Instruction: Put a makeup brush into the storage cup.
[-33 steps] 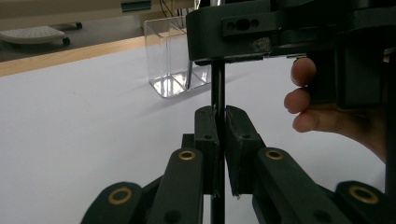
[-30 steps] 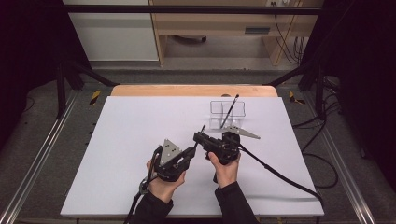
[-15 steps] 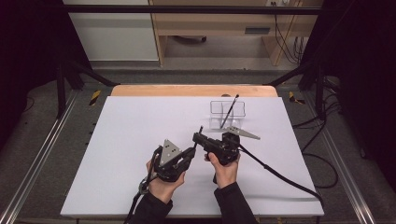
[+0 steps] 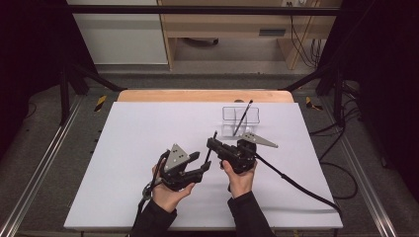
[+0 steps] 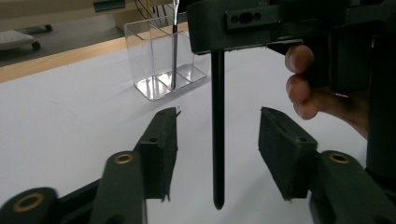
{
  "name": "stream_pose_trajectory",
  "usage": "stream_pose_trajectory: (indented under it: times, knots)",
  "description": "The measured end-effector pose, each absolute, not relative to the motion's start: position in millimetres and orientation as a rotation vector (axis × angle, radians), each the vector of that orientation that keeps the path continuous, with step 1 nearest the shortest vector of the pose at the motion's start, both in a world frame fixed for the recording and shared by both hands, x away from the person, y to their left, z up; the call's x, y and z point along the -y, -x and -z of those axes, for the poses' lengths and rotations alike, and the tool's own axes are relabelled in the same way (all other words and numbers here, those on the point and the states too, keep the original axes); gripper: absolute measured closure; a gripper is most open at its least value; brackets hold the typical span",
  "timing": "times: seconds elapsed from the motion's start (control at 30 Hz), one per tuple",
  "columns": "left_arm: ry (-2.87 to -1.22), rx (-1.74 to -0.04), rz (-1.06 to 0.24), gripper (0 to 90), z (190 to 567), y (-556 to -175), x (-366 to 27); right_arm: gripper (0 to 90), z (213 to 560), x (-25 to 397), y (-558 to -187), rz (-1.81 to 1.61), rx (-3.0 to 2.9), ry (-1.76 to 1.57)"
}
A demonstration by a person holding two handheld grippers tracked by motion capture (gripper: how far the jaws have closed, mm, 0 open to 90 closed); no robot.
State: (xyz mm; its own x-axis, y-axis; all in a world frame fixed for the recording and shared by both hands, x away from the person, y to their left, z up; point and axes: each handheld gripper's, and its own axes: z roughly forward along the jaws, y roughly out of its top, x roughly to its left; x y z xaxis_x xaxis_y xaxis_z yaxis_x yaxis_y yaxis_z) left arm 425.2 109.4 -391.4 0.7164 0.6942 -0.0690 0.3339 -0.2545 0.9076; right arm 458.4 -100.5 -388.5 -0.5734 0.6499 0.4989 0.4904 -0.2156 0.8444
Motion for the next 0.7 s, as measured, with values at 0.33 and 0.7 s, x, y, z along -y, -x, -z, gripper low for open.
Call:
stream_pose_trajectory:
  times: [0.33,0.7]
  knots:
    - [-1.891,-0.771,-0.453,24.0,384.6,-429.3,-126.8,83.9,379.1,109.3,-457.0,-1.864,-1.854,-1.310]
    - [-1.897,-0.779,-0.455,19.2,384.5,-430.6,-154.4,83.9,373.0,117.1,-459.1,-1.792,-1.856,-1.246]
